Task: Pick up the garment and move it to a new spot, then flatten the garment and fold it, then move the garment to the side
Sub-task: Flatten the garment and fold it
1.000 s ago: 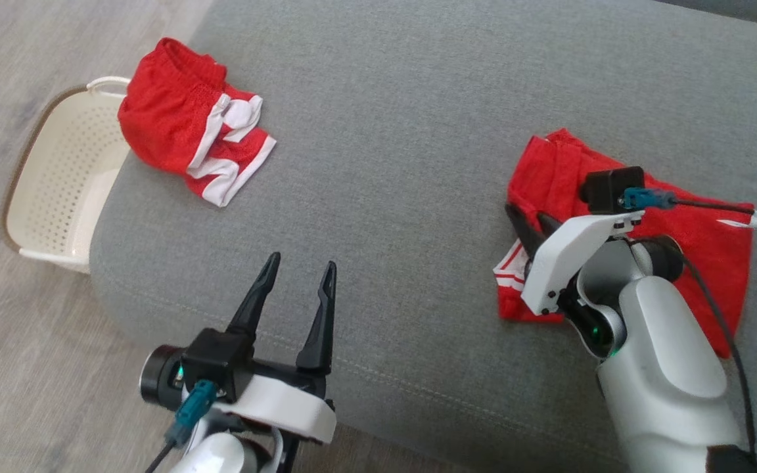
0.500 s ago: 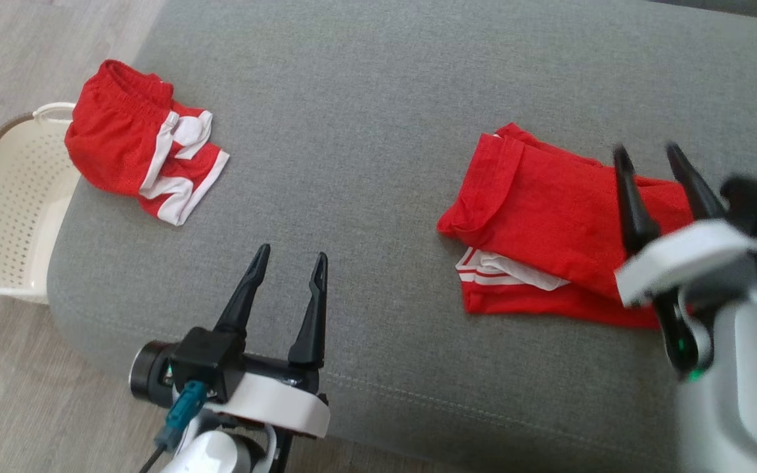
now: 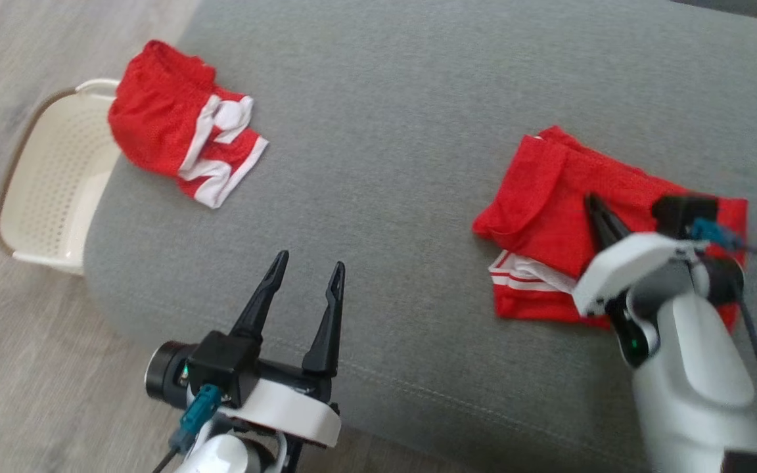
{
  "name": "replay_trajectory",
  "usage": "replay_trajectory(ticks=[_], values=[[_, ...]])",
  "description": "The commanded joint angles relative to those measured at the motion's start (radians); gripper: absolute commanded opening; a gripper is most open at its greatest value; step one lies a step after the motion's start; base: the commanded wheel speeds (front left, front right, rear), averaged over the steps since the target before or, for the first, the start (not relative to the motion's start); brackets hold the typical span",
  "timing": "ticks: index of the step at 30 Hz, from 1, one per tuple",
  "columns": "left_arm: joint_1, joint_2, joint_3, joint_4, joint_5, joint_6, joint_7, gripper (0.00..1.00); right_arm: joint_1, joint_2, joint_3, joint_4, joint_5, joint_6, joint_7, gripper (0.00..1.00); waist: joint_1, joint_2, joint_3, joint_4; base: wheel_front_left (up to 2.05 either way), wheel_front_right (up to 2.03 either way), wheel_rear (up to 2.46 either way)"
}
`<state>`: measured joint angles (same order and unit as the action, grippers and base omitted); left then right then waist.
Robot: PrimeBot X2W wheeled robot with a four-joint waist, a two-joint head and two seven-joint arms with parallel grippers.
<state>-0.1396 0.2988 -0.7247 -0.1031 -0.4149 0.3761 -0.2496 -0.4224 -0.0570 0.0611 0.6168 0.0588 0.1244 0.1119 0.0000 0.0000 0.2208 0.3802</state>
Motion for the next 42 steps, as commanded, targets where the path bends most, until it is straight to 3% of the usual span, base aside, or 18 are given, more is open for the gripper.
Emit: replay_trajectory(ticks=[1,7,11,15,22,23,24,25,30,33,42], values=[[-0.034,0.003,0.033,-0.025,0.008,-0.005,-0.012,1.00,-0.074,0.007,0.016,0.026,-0.002,0.006,-0.013,0.00,0.0000,0.0000,0.011,0.028,0.00,0.00,0.00],[-0.041,-0.007,0.026,-0.014,0.006,-0.011,-0.012,1.00,-0.193,0.007,0.001,0.203,-0.010,0.006,-0.063,0.00,0.0000,0.0000,0.025,0.073,0.00,0.00,0.00],[-0.041,-0.014,0.022,-0.007,0.005,-0.014,-0.012,1.00,-0.250,0.007,0.052,0.294,0.015,0.006,-0.113,0.00,0.0000,0.0000,0.028,0.093,0.00,0.00,0.00],[-0.038,-0.014,0.022,0.000,0.008,-0.012,-0.012,1.00,-0.272,0.007,0.213,0.321,0.087,0.006,-0.169,0.00,0.0000,0.0000,0.017,0.090,0.00,0.00,0.00],[-0.032,-0.004,0.033,-0.005,0.010,0.001,-0.012,1.00,-0.236,0.007,0.489,0.231,0.287,0.006,-0.195,0.00,0.0000,0.0000,-0.020,0.032,0.00,0.00,0.00],[-0.021,-0.002,0.047,-0.014,0.005,0.009,-0.012,1.00,-0.220,0.007,0.510,0.197,0.310,0.006,-0.231,0.24,0.0000,0.0000,-0.036,0.004,0.00,0.00,0.00],[-0.013,-0.001,0.055,-0.019,0.000,0.012,-0.012,1.00,-0.209,0.007,0.512,0.180,0.316,0.006,-0.252,0.74,0.0000,0.0000,-0.045,-0.011,0.00,0.00,0.00],[-0.005,-0.001,0.065,-0.024,-0.005,0.016,-0.012,1.00,-0.199,0.007,0.505,0.166,0.316,0.006,-0.278,1.00,0.0000,0.0000,-0.055,-0.027,0.00,0.00,0.00],[0.034,-0.002,0.113,-0.047,-0.025,0.025,-0.012,1.00,-0.121,0.007,0.421,0.089,0.263,0.006,-0.349,1.00,0.0000,0.0000,-0.108,-0.103,0.00,0.00,0.00],[0.052,-0.004,0.143,-0.063,-0.030,0.023,-0.012,1.00,-0.059,0.007,0.317,0.012,0.206,0.006,-0.366,1.00,0.0000,0.0000,-0.132,-0.141,0.00,0.00,0.00],[0.099,-0.010,0.242,-0.102,-0.023,-0.026,-0.012,1.00,0.184,0.007,0.068,-0.370,0.089,0.006,-0.373,1.00,0.0000,0.0000,-0.173,-0.235,0.00,0.00,0.00]])
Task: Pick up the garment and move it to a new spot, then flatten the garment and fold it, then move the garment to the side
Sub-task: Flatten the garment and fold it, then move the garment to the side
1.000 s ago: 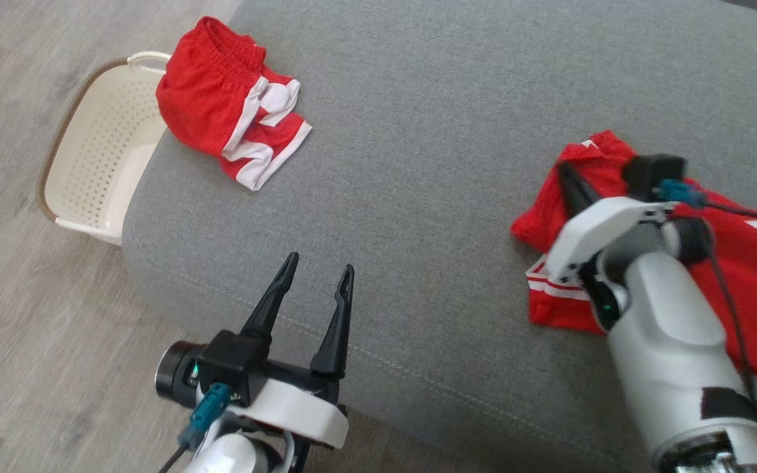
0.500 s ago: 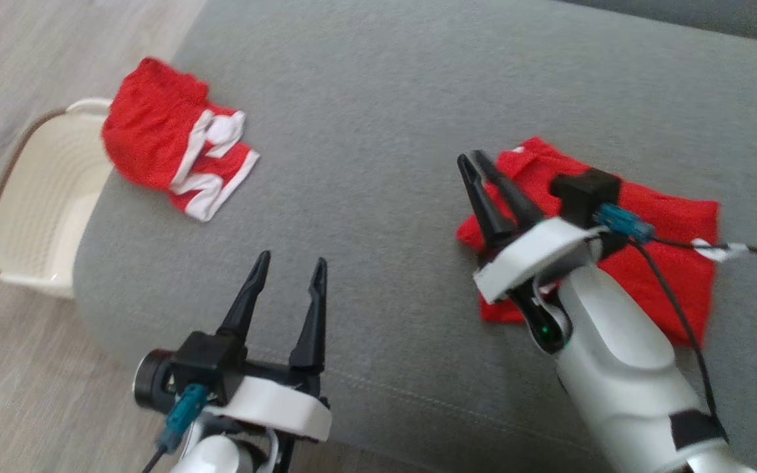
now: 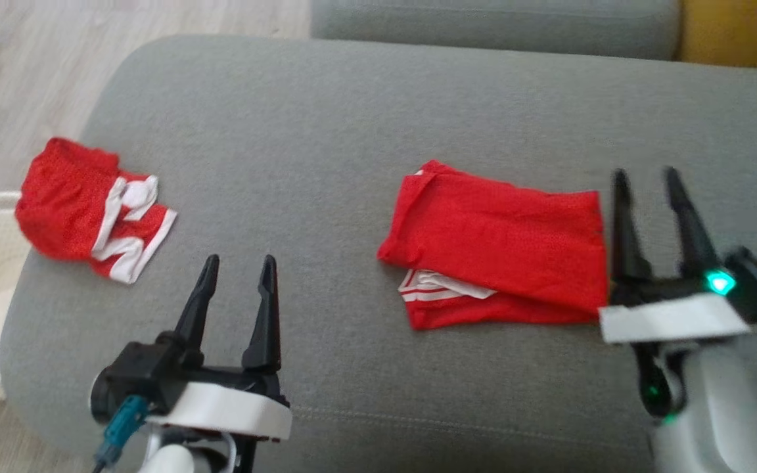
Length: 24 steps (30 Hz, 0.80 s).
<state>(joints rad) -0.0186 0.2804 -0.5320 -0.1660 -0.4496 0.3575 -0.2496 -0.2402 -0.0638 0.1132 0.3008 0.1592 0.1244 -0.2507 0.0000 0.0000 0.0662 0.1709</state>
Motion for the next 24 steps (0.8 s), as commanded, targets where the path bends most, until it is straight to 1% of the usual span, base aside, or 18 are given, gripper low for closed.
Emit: replay_trajectory(ticks=[1,6,9,13,18,24], values=[[-0.016,0.008,0.061,-0.039,0.019,-0.015,-0.012,1.00,0.027,0.014,0.003,-0.088,-0.014,0.006,-0.011,1.00,0.0000,0.0000,-0.023,-0.034,0.00,0.00,0.00],[0.024,0.003,0.104,-0.045,0.099,-0.050,-0.012,1.00,0.154,0.014,-0.040,-0.201,-0.041,0.006,-0.011,1.00,0.0000,0.0000,-0.049,-0.063,0.00,0.00,0.00],[0.047,0.000,0.116,-0.045,0.137,-0.067,-0.012,1.00,0.202,0.014,-0.047,-0.228,-0.040,0.006,-0.011,1.00,0.0000,0.0000,-0.061,-0.072,0.00,0.00,0.00],[0.103,-0.022,0.151,-0.042,0.188,-0.099,-0.012,1.00,0.286,0.014,-0.047,-0.273,-0.033,0.006,-0.011,1.00,0.0000,0.0000,-0.076,-0.085,0.00,0.00,0.00],[0.157,-0.059,0.200,-0.035,0.236,-0.139,-0.012,1.00,0.356,0.014,-0.037,-0.295,-0.029,0.006,-0.011,1.00,0.0000,0.0000,-0.090,-0.097,0.00,0.00,0.00],[0.195,-0.105,0.244,-0.016,0.283,-0.188,-0.012,1.00,0.373,0.014,-0.014,-0.294,-0.011,0.006,-0.011,1.00,0.0000,0.0000,-0.100,-0.110,0.00,0.00,0.00]])
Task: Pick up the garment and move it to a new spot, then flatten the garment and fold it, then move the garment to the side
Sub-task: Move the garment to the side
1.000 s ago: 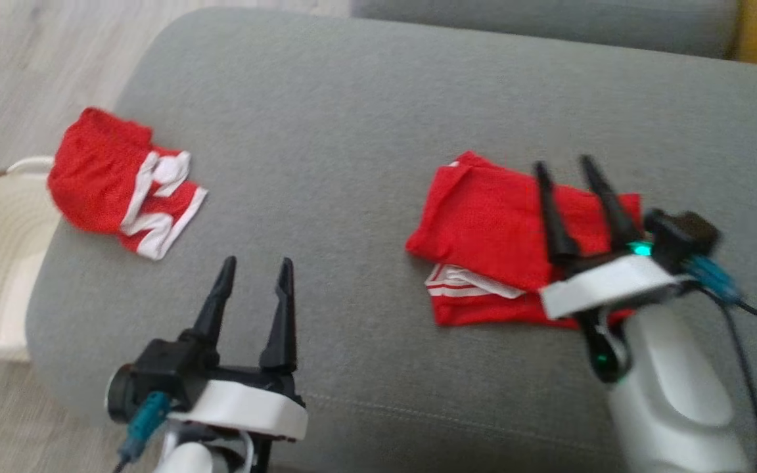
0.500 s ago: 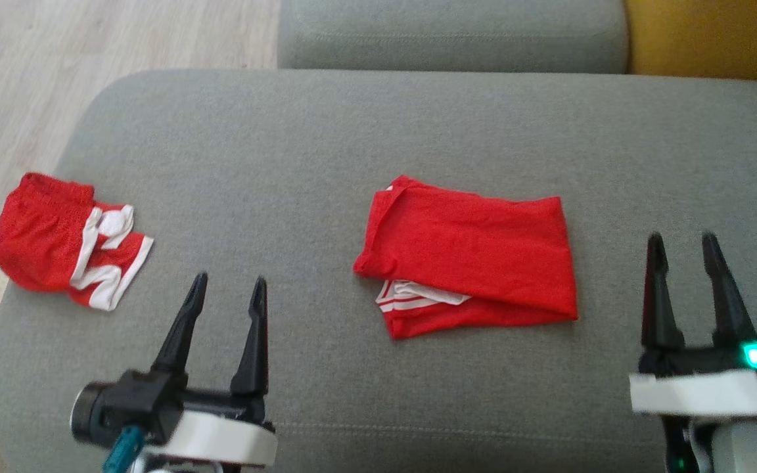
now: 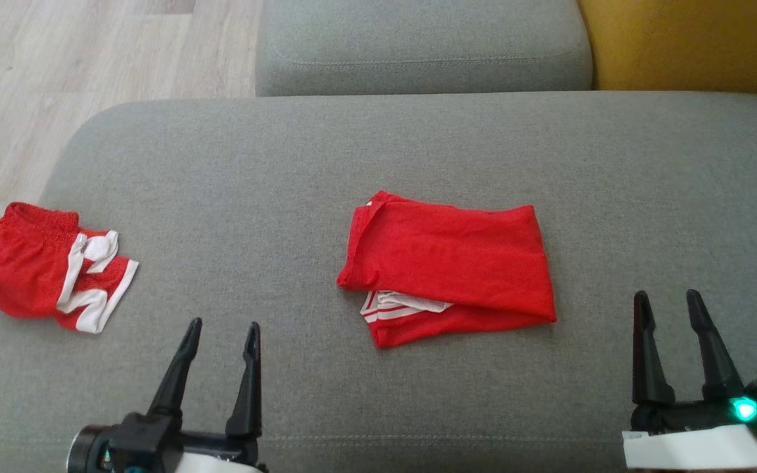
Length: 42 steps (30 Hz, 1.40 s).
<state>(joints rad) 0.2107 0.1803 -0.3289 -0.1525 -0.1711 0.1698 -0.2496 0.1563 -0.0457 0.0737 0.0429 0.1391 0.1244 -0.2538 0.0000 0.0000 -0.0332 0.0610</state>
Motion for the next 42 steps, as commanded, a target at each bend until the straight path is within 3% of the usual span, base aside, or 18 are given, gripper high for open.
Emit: replay_trajectory(ticks=[1,17,31,37,42], values=[[-0.030,-0.012,0.046,-0.028,0.011,-0.008,-0.012,1.00,-0.022,-0.004,0.027,-0.037,0.010,0.006,-0.008,1.00,0.0000,0.0000,-0.002,-0.001,0.00,0.00,0.00],[-0.019,-0.074,0.117,-0.010,0.081,-0.090,-0.012,1.00,-0.010,-0.004,0.029,-0.042,0.023,0.006,-0.008,1.00,0.0000,0.0000,0.003,0.009,0.00,0.00,0.00],[-0.023,-0.104,0.141,0.040,0.105,-0.086,-0.012,1.00,-0.024,-0.004,0.017,-0.019,0.020,0.006,-0.008,1.00,0.0000,0.0000,0.033,0.065,0.00,0.00,0.00],[-0.070,-0.114,0.127,0.039,0.109,-0.098,-0.012,1.00,-0.139,-0.004,0.003,0.083,0.042,0.006,-0.008,1.00,0.0000,0.0000,0.125,0.100,0.00,0.00,0.00],[-0.127,-0.121,0.096,0.036,0.112,-0.112,-0.012,1.00,-0.306,-0.004,-0.038,0.293,0.099,0.006,0.014,1.00,0.0000,0.0000,0.201,0.127,0.00,0.00,0.00]])
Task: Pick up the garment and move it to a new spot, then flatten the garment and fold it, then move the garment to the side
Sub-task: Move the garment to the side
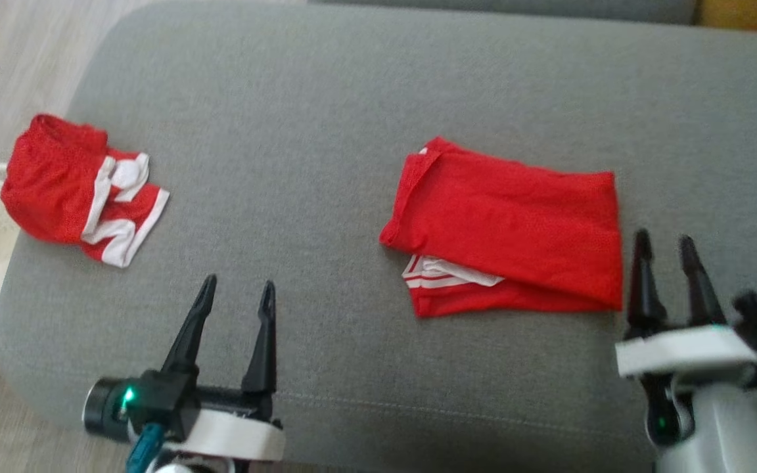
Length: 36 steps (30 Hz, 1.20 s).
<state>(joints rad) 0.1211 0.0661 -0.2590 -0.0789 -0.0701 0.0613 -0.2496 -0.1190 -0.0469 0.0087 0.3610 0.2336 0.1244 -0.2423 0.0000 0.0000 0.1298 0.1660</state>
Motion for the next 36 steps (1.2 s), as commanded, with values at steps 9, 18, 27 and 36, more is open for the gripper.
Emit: replay_trajectory(ticks=[9,18,27,36], values=[[-0.126,-0.014,-0.033,-0.035,-0.011,-0.019,-0.012,1.00,-0.346,-0.003,-0.093,0.290,0.026,0.006,0.217,1.00,0.0000,0.0000,0.140,0.058,0.00,0.00,0.00],[-0.150,-0.016,-0.049,-0.039,-0.022,-0.003,-0.012,1.00,-0.378,-0.004,-0.144,0.361,-0.005,0.006,0.372,0.43,0.0000,0.0000,0.167,0.074,0.00,0.00,0.00],[-0.161,-0.016,-0.044,-0.067,-0.019,-0.004,-0.012,1.00,-0.383,-0.035,-0.120,0.171,-0.081,0.006,0.368,0.00,0.0000,0.0000,0.210,-0.018,0.00,0.00,0.00],[-0.219,-0.016,-0.045,-0.096,0.006,-0.037,-0.012,1.00,-0.415,-0.232,-0.074,-0.071,-0.038,0.006,0.485,0.00,0.0000,0.0000,0.299,-0.138,0.00,0.00,0.00]])
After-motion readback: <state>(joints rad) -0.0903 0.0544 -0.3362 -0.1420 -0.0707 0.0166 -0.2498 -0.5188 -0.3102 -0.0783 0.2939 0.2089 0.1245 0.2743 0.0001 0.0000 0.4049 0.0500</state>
